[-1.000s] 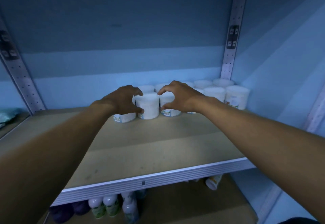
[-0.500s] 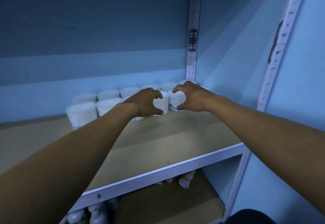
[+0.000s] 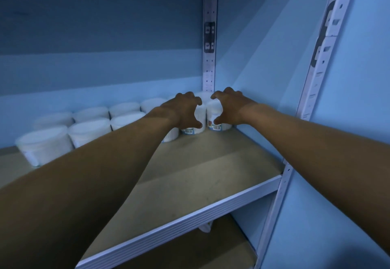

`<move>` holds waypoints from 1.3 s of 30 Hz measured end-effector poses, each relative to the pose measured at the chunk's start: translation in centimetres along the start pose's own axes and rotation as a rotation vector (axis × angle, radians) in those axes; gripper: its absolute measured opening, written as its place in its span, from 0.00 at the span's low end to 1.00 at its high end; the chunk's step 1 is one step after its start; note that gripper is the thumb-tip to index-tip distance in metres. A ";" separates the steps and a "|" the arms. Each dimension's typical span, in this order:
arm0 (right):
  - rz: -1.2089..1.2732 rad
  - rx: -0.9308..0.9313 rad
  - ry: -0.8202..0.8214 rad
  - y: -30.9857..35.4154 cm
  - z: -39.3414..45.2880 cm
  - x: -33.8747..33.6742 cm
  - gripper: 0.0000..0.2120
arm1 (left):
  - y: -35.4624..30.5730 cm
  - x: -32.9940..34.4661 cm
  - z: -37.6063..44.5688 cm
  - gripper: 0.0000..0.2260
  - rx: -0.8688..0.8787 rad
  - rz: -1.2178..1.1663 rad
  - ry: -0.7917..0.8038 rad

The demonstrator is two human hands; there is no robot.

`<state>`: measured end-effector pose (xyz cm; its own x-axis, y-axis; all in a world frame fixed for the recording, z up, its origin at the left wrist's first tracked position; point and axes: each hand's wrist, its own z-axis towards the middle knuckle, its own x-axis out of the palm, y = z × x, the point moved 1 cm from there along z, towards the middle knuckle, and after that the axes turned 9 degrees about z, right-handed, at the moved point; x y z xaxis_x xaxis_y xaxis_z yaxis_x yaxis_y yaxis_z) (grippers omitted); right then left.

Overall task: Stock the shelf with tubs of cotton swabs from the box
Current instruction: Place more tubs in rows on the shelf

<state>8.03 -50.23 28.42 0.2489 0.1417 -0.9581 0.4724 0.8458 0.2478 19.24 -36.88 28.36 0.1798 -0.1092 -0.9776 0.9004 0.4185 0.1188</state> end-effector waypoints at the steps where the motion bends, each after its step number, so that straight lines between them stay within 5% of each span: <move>1: 0.000 -0.006 0.004 -0.2 0.5 0.1 0.43 | 0.0 0.1 0.6 0.35 -0.003 0.007 0.005; 39: 0.021 0.027 0.012 -1.4 1.7 0.9 0.30 | 0.0 0.4 2.5 0.27 0.023 0.042 0.057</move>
<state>9.02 -52.19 27.50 0.2488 0.1658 -0.9543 0.4895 0.8286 0.2716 20.33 -39.19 28.43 0.1953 -0.0399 -0.9799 0.9015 0.4007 0.1633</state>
